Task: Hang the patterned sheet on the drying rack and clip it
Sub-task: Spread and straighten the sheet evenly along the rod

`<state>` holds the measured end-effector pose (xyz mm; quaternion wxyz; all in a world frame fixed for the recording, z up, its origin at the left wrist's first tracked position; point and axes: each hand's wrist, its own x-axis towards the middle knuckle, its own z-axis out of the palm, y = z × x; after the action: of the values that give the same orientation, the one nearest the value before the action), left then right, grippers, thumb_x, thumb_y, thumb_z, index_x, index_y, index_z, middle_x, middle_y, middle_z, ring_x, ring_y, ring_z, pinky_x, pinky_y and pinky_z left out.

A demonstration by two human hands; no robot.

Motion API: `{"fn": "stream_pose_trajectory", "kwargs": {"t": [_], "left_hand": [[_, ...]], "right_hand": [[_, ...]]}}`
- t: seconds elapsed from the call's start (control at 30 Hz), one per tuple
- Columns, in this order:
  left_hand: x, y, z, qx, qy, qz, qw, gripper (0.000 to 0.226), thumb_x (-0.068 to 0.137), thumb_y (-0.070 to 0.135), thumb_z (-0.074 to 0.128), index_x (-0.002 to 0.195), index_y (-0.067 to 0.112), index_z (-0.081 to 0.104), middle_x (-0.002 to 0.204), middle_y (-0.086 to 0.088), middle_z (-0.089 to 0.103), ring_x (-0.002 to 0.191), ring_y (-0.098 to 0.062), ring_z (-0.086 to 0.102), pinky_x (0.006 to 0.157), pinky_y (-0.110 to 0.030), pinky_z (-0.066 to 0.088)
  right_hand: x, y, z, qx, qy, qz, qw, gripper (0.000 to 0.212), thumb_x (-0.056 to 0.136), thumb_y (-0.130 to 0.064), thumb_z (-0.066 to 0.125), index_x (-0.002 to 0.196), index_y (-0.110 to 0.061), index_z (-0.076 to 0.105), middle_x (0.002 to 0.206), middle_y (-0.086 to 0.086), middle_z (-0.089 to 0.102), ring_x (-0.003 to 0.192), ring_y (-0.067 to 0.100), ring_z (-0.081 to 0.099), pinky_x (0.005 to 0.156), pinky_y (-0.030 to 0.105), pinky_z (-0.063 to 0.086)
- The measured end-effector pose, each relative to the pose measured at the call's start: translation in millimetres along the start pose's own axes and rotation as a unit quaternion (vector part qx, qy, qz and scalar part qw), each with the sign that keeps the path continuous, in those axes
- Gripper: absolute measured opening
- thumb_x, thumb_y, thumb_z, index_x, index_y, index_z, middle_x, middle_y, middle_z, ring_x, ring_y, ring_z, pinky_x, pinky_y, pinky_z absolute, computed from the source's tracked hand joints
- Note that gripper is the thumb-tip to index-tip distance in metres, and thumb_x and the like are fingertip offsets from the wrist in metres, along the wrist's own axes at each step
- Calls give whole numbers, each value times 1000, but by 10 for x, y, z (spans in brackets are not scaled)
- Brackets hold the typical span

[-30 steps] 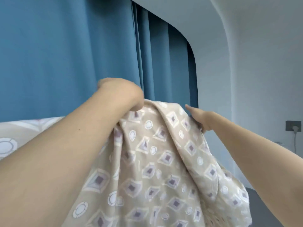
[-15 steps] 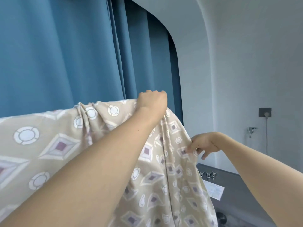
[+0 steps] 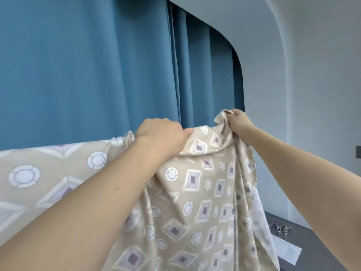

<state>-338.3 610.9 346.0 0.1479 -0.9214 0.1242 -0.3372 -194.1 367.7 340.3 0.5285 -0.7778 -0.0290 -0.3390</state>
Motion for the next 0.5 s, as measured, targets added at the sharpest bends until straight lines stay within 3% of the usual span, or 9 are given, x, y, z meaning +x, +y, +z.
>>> {"fn": "stream_pose_trajectory", "kwargs": {"t": [0.07,0.23,0.4,0.5], "left_hand": [[-131,-113,-41,6,3,-9,1000,50,104,47,13,66,24,37,73,1,46,79,-26,52,66,-33,36],[-490,-479,-159,-1,-21,-77,997,70,98,61,6,69,17,52,73,-1,52,72,-23,50,57,-30,30],[-916,-893,-311,24,-31,-130,991,75,93,67,3,68,17,53,71,-2,51,60,-19,43,52,-29,27],[-1062,-963,-373,48,-41,-133,989,74,96,63,4,74,16,57,71,-1,53,61,-18,44,52,-28,26]], "right_hand": [[-16,-73,123,6,4,-4,1000,20,94,-17,39,78,-16,50,73,3,49,69,20,46,66,31,38],[-164,-142,179,-18,12,0,1000,23,97,-29,43,88,-14,58,78,0,56,74,19,52,70,32,42],[-408,-111,216,-20,-22,40,999,23,96,-37,53,79,-20,52,78,-1,54,73,18,52,71,31,43],[-600,-130,254,-5,-46,65,997,17,92,-30,55,83,-17,57,80,3,58,70,20,53,68,31,44]]}}
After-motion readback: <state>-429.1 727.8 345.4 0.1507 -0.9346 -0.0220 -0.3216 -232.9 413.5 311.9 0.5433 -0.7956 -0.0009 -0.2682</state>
